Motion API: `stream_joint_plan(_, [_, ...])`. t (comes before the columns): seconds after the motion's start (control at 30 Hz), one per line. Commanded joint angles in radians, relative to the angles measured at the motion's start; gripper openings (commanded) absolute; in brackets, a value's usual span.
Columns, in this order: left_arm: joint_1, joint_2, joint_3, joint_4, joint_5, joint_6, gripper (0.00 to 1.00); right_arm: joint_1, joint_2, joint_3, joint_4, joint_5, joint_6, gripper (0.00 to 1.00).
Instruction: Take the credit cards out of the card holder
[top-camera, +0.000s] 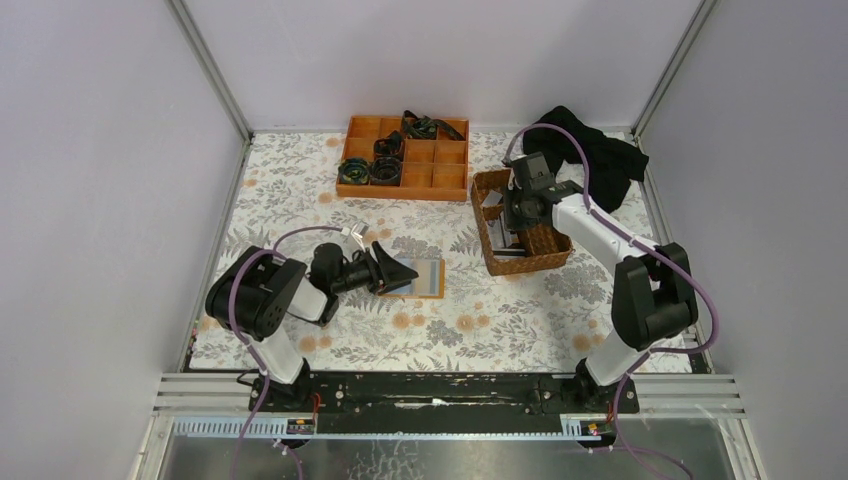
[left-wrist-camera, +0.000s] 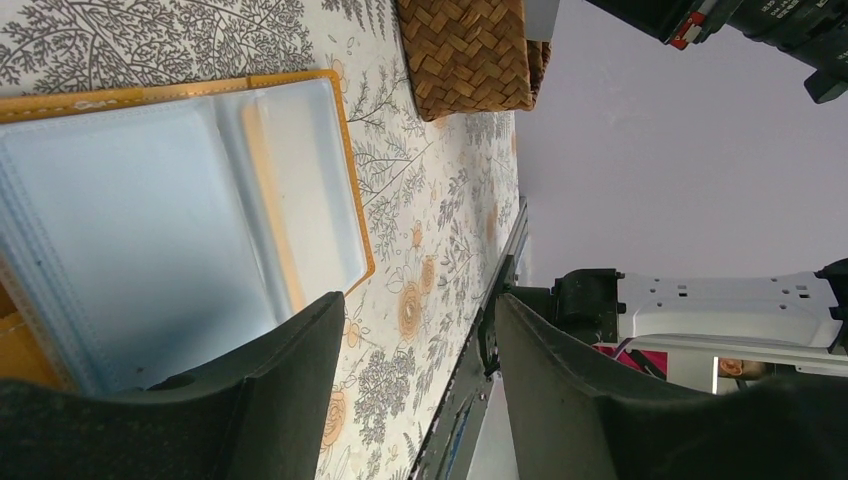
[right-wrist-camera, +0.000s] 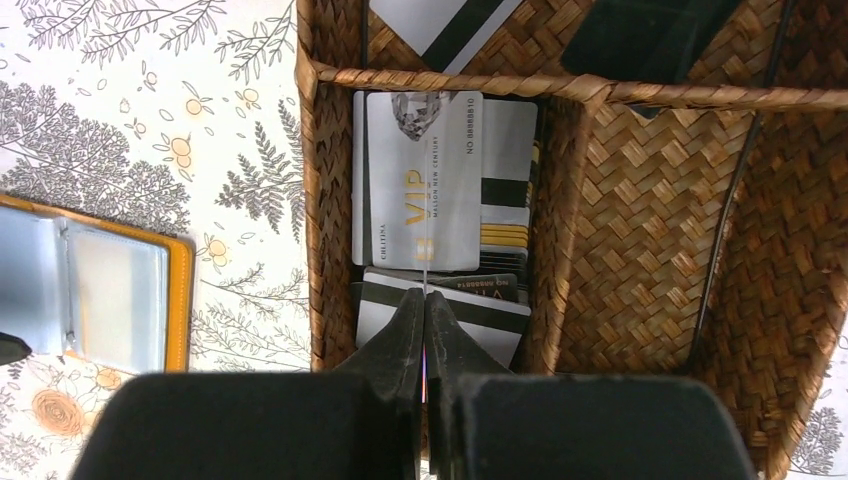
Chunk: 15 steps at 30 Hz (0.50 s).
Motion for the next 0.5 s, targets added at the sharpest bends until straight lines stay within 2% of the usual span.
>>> stream_joint_plan(0.0, [0.008, 0.024, 0.025, 0.017, 0.026, 0.015, 0.64, 0.011, 0.013, 0.022, 0.025, -0.050, -0.010, 0.00])
stream_joint_plan(0.43, [0.008, 0.106, 0.019, 0.124, 0.056, -0.046, 0.62, 0.048, 0.141, 0.108, 0.032, -0.085, 0.002, 0.00])
stream_joint_plan(0.47, [0.008, 0.109, 0.020, 0.124, 0.056, -0.045, 0.62, 0.049, 0.142, 0.113, 0.034, -0.093, 0.006, 0.06])
